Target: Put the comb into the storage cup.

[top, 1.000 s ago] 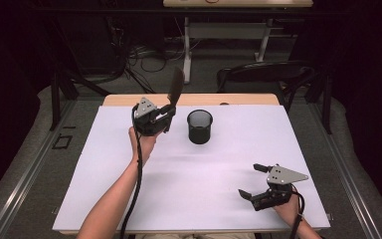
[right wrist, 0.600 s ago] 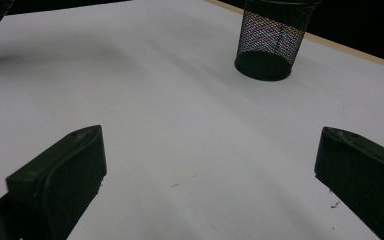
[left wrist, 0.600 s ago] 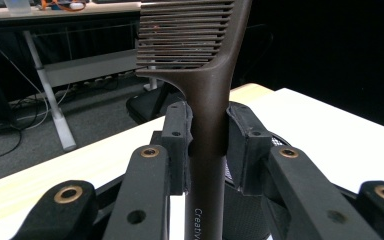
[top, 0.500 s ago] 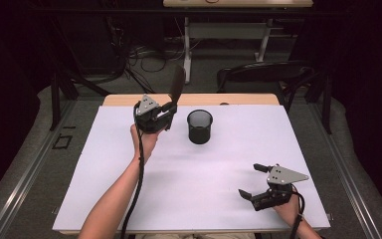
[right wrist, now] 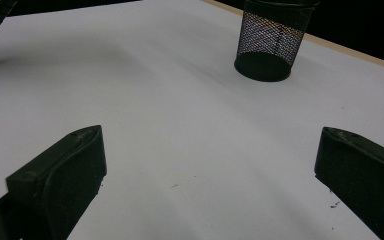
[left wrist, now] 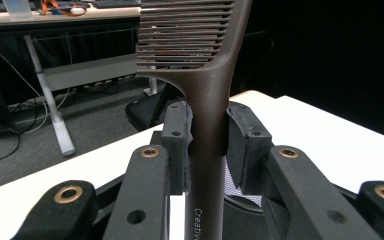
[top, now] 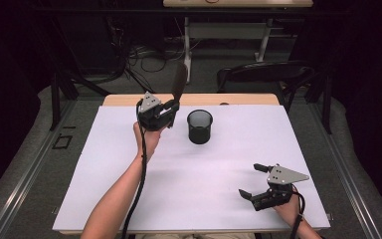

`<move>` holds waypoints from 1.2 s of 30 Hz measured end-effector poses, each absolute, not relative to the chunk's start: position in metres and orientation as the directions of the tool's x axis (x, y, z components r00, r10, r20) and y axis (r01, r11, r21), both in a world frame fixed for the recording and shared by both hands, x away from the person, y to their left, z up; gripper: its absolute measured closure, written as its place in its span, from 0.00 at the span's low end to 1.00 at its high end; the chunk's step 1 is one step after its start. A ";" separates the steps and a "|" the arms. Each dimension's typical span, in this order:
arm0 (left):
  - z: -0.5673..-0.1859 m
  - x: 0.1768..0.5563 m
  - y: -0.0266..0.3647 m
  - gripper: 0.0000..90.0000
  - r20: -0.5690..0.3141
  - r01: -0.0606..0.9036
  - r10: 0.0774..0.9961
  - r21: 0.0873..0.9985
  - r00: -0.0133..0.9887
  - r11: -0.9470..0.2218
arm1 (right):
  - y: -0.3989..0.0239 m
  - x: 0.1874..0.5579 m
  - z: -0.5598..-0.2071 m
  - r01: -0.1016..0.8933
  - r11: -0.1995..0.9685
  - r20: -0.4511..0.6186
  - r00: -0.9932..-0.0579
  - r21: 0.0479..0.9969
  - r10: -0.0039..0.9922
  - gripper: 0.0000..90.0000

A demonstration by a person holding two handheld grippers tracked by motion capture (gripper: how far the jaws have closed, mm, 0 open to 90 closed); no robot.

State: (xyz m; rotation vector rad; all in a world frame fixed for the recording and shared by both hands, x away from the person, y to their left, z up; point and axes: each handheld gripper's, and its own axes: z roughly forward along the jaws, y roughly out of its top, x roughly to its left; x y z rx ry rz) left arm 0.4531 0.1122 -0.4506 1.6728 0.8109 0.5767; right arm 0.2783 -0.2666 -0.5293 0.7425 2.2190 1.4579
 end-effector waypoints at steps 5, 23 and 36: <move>-0.450 0.455 0.110 0.80 -0.045 0.212 0.765 0.970 0.643 -0.121 | -0.267 0.278 -0.529 0.219 0.324 -0.029 -0.787 0.921 0.616 0.00; -0.447 0.462 0.099 0.80 -0.063 0.211 0.768 0.973 0.638 -0.095 | -0.267 0.278 -0.529 0.219 0.321 -0.028 -0.787 0.921 0.617 0.00; -0.443 0.465 0.095 0.80 -0.079 0.214 0.768 0.974 0.635 -0.076 | -0.267 0.278 -0.529 0.218 0.320 -0.028 -0.787 0.922 0.616 0.00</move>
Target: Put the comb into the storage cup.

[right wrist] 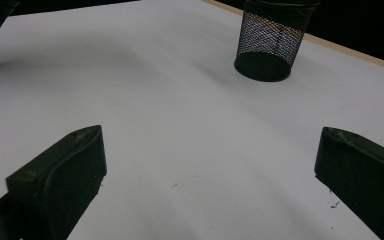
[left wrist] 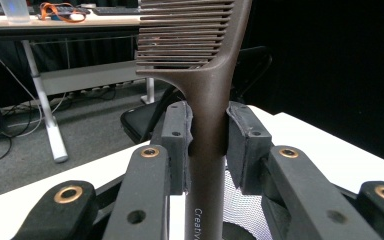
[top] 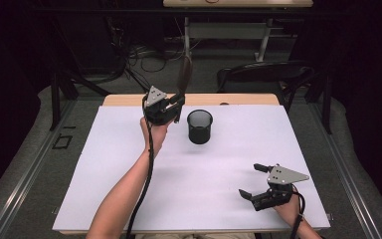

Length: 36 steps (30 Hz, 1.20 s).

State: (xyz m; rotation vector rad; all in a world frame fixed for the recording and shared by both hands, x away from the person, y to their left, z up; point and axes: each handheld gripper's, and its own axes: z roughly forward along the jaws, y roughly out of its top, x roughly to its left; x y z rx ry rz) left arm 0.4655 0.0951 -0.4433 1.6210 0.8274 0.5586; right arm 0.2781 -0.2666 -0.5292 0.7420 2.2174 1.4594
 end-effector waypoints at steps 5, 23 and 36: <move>-0.443 0.467 0.093 0.80 -0.091 0.217 0.768 0.974 0.633 -0.063 | -0.267 0.278 -0.529 0.219 0.321 -0.028 -0.787 0.922 0.616 0.00; -0.443 0.471 0.088 0.80 -0.110 0.222 0.770 0.974 0.628 -0.041 | -0.267 0.278 -0.529 0.218 0.324 -0.031 -0.787 0.921 0.616 0.00; -0.444 0.472 0.081 0.80 -0.124 0.213 0.774 0.977 0.621 -0.015 | -0.267 0.278 -0.529 0.216 0.324 -0.032 -0.787 0.921 0.616 0.00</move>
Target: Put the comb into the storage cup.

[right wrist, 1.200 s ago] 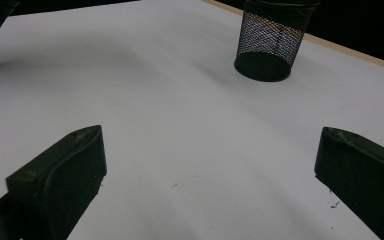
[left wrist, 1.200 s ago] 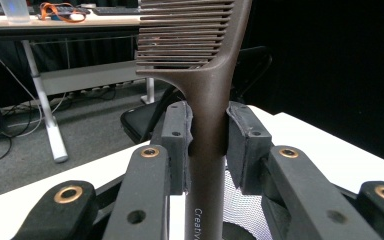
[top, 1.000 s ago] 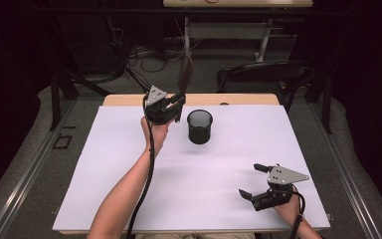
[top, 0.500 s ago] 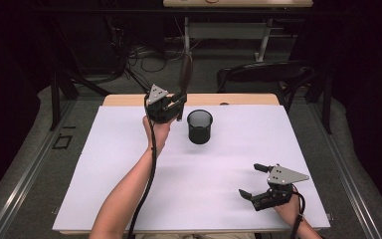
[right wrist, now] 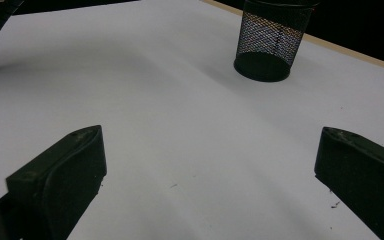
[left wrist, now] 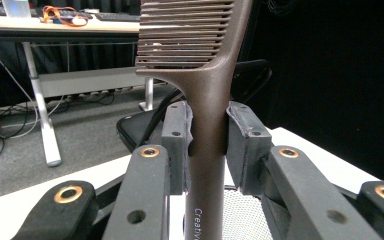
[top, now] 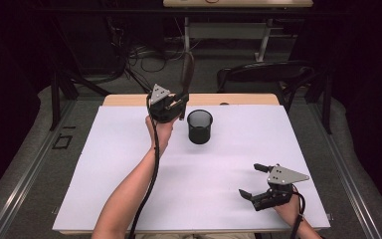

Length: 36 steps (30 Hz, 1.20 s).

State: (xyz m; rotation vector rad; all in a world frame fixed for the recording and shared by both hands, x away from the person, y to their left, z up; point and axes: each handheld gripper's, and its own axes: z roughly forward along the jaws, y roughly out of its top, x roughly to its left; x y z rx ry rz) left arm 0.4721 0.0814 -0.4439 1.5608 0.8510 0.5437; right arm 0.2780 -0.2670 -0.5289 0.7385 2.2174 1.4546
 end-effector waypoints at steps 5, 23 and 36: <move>-0.444 0.472 0.078 0.80 -0.120 0.207 0.772 0.978 0.624 -0.015 | -0.267 0.278 -0.529 0.215 0.324 -0.033 -0.787 0.921 0.616 0.00; -0.444 0.475 0.071 0.80 -0.127 0.197 0.759 0.980 0.638 -0.002 | -0.267 0.278 -0.529 0.217 0.324 -0.031 -0.787 0.921 0.617 0.00; -0.445 0.477 0.065 0.80 -0.125 0.187 0.754 0.982 0.645 0.002 | -0.267 0.278 -0.529 0.214 0.325 -0.035 -0.787 0.921 0.616 0.00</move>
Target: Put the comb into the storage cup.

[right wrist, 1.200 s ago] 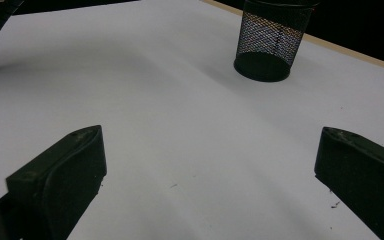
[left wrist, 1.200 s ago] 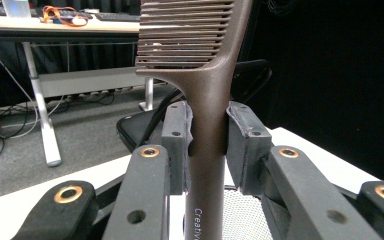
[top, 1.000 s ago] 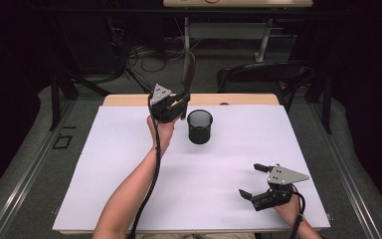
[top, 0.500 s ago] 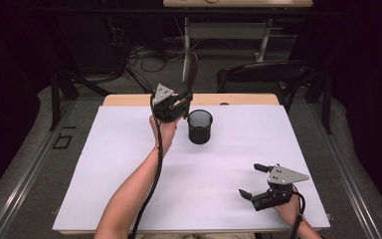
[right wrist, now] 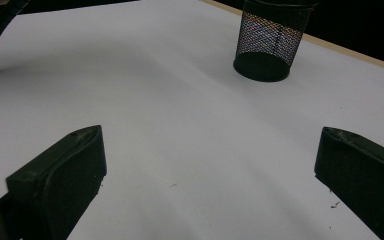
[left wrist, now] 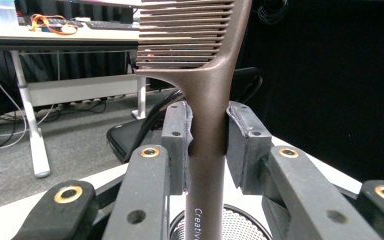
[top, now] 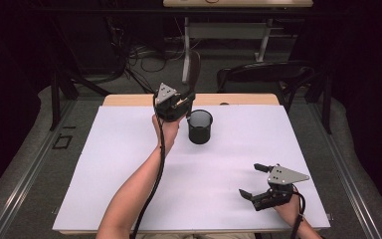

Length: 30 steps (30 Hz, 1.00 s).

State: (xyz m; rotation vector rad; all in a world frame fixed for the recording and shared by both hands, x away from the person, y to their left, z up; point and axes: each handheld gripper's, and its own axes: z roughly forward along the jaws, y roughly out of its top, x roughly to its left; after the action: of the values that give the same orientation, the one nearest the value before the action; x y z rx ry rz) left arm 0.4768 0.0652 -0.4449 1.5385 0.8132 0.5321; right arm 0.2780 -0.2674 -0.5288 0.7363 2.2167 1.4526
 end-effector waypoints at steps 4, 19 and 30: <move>-0.446 0.477 0.064 0.80 -0.128 0.187 0.756 0.982 0.643 0.007 | -0.267 0.278 -0.529 0.214 0.325 -0.034 -0.787 0.921 0.616 0.00; -0.451 0.480 0.058 0.80 -0.134 0.185 0.745 0.983 0.654 0.014 | -0.267 0.278 -0.529 0.214 0.325 -0.034 -0.788 0.921 0.615 0.00; -0.456 0.483 0.054 0.80 -0.150 0.190 0.736 0.981 0.660 0.030 | -0.267 0.278 -0.529 0.214 0.327 -0.035 -0.788 0.921 0.615 0.00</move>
State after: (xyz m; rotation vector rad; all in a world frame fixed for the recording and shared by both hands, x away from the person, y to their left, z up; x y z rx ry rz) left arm 0.4825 0.0545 -0.4564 1.5172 0.8024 0.5004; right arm 0.2778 -0.2673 -0.5287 0.7348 2.2195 1.4526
